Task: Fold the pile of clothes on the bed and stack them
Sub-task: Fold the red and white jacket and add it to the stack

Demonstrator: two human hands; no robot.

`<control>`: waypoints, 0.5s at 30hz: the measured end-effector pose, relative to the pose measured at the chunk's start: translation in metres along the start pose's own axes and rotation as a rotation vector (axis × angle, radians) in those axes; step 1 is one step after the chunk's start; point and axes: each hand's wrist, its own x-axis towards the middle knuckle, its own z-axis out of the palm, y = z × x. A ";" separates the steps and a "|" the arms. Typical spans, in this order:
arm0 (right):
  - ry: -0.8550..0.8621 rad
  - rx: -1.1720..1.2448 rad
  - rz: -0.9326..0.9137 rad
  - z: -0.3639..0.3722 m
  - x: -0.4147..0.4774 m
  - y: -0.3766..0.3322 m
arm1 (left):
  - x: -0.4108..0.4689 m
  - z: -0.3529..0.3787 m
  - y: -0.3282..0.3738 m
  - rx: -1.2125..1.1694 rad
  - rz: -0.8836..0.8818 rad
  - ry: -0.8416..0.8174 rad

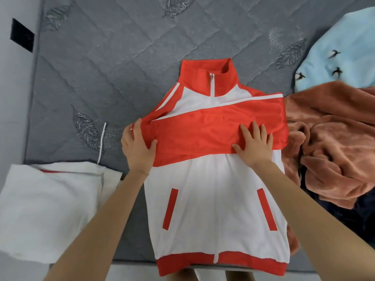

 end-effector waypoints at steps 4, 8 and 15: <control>0.070 0.056 -0.037 -0.001 -0.015 -0.015 | -0.011 0.006 -0.004 0.229 0.221 -0.024; 0.110 0.127 -0.059 -0.001 -0.039 -0.026 | -0.024 0.006 -0.001 0.330 0.397 -0.063; 0.077 0.147 -0.112 0.017 -0.092 -0.020 | -0.074 0.011 -0.006 0.374 0.501 -0.048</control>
